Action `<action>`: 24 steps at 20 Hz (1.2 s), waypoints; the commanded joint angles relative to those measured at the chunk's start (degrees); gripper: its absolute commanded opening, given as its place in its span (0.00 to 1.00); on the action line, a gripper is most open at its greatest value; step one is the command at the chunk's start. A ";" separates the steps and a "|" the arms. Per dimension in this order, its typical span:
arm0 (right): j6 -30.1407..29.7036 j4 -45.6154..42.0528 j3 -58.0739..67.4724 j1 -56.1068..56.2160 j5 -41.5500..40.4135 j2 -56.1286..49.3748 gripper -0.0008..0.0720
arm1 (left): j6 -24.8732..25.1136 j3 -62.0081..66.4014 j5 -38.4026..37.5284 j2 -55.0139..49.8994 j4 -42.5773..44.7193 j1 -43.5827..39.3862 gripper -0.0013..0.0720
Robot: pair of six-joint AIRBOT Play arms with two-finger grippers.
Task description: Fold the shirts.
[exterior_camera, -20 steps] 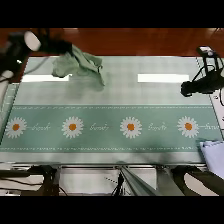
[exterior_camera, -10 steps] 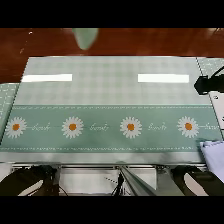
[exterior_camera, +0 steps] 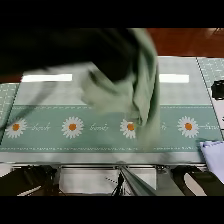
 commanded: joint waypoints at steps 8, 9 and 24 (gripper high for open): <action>-0.02 0.98 -0.02 0.02 -1.33 0.13 0.81 | -11.63 -28.00 6.32 -7.02 -0.35 1.79 0.18; -0.02 1.16 -0.02 0.02 -1.62 0.13 0.81 | -10.25 -25.92 4.50 -6.14 -0.35 4.57 0.37; -0.02 0.98 -7.56 0.00 -6.80 0.13 0.81 | 3.85 -55.30 -22.18 16.52 -25.18 51.74 0.67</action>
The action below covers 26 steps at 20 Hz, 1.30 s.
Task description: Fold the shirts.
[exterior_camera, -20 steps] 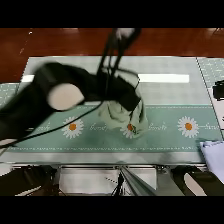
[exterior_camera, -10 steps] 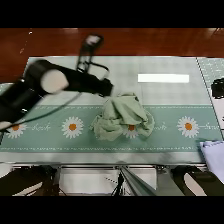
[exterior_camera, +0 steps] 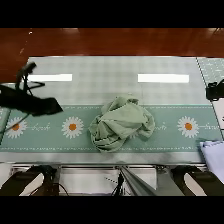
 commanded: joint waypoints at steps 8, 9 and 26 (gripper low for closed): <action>0.04 -0.09 -5.27 0.00 -4.26 0.04 0.81 | 9.16 -26.36 13.66 -6.12 -29.59 0.94 0.74; 0.07 -0.09 -5.27 0.00 -4.24 0.04 0.81 | 9.16 -26.32 15.56 -7.85 -29.77 -0.20 0.74; 1.36 4.00 -5.27 -4.52 -4.24 0.04 0.60 | 17.92 -18.95 25.97 -31.32 -47.58 -14.03 0.06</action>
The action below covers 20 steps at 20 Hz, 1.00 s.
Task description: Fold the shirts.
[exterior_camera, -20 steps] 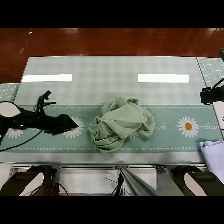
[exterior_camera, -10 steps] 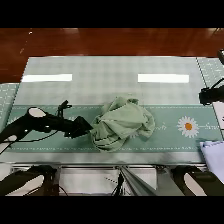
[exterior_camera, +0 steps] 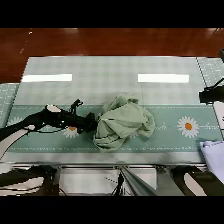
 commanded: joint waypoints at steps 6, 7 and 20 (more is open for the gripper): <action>-16.02 48.02 -6.58 -24.74 2.45 -6.38 0.62 | 3.96 0.52 -1.07 -1.49 -0.26 -0.33 0.06; -17.75 51.06 -8.11 -25.33 5.99 -9.22 0.71 | 4.28 0.52 -1.49 -1.49 -0.28 -0.13 0.06; -16.76 55.89 -19.78 -12.44 0.28 -24.48 0.82 | 10.58 0.52 -1.70 -1.49 -0.31 1.31 0.06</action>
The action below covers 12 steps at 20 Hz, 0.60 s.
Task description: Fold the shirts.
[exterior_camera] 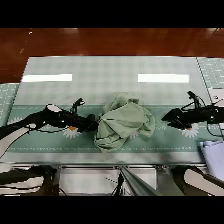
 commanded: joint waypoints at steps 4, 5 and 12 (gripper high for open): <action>3.58 1.09 -1.64 14.95 -12.02 -2.01 0.75 | 0.85 0.17 0.09 -0.04 -0.07 0.07 0.06; 4.33 1.07 -1.64 16.76 -12.72 -2.60 0.75 | 0.85 0.31 0.09 -0.04 -0.20 0.07 0.06; 5.46 0.13 -0.50 21.31 -11.93 -3.02 0.05 | 2.23 5.60 -1.42 0.61 -0.17 2.95 0.05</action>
